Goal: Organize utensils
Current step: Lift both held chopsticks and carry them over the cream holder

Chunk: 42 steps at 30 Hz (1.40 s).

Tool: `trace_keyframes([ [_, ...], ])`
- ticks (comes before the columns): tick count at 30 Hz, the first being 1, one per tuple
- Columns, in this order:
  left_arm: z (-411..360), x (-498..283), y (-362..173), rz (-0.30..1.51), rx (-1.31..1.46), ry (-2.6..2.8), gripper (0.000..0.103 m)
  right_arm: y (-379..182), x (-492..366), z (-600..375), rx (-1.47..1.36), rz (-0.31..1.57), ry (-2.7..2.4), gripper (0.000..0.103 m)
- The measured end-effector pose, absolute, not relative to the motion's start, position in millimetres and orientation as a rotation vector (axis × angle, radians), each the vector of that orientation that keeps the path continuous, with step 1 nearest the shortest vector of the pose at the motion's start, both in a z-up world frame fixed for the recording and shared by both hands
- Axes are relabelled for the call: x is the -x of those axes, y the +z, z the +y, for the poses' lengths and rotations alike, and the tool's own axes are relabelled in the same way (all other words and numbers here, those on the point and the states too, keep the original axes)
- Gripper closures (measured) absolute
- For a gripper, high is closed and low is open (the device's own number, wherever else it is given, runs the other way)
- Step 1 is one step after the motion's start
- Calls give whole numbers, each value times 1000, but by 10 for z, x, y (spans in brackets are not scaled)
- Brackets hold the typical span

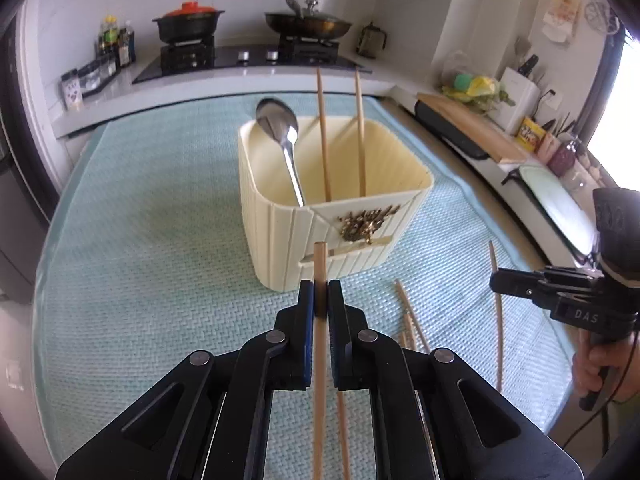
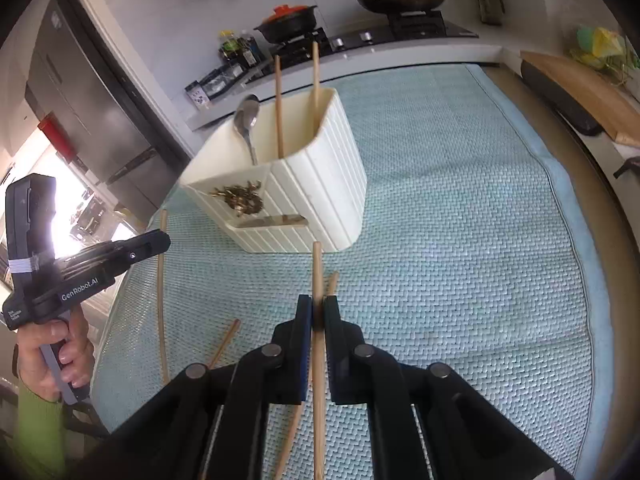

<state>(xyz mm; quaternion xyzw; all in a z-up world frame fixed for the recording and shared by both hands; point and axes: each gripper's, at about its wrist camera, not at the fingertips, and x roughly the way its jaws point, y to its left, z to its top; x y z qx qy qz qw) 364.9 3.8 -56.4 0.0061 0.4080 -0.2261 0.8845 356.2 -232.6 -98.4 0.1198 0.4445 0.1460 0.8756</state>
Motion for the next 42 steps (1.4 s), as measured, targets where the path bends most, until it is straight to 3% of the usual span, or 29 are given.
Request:
trace_keyframes([
  [18,499,-2943,218,594,105,-488,98,-61,-2719,-1902,-105,587,342,97],
  [32,489,-3178,327,608,138,-495,99,246,-2759,-1848,-61,524,335,97],
  [42,417,-3450,700,583,160,-510,99,476,-2895,-1802,-41,502,340,97],
])
